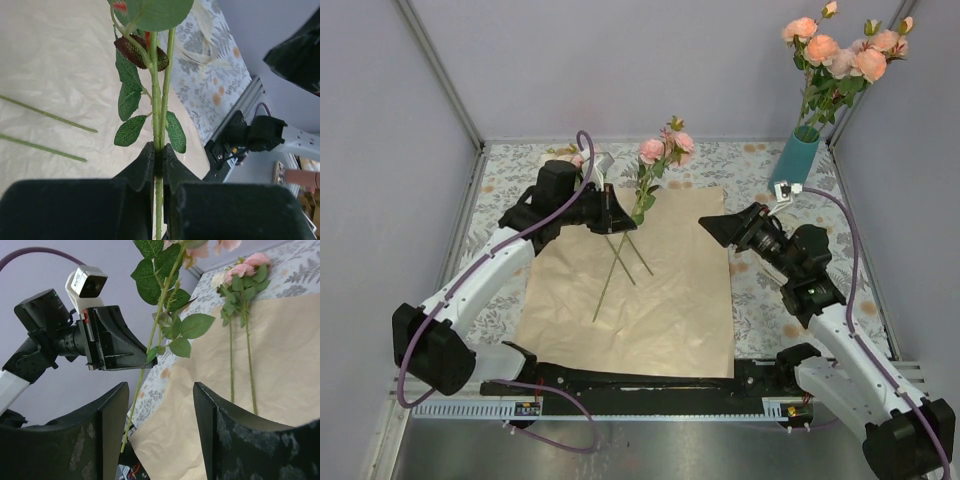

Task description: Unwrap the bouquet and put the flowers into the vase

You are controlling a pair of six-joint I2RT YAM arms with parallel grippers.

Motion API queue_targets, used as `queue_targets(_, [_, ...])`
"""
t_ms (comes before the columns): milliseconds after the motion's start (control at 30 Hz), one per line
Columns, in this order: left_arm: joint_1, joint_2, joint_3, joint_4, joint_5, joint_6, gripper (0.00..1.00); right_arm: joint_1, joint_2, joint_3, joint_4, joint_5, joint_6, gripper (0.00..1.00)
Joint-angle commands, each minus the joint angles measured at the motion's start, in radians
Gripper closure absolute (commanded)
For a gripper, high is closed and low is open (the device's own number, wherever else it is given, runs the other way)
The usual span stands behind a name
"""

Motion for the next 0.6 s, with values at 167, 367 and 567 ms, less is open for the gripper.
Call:
queue_targets(167, [-0.049,-0.058,-0.048,0.112,0.175,0.028,1.00,0.195,0.191,0.094,0.180,0.080,-0.015,0.35])
queue_targets(367, [-0.061,-0.069,-0.060,0.147,0.200,-0.004,1.00,0.264,0.315,0.195,0.197,0.140,-0.062,0.29])
queue_targets(567, [-0.064,-0.100,-0.058,0.146,0.241,-0.018,1.00,0.300,0.409,0.263,0.219,0.124,-0.058,0.31])
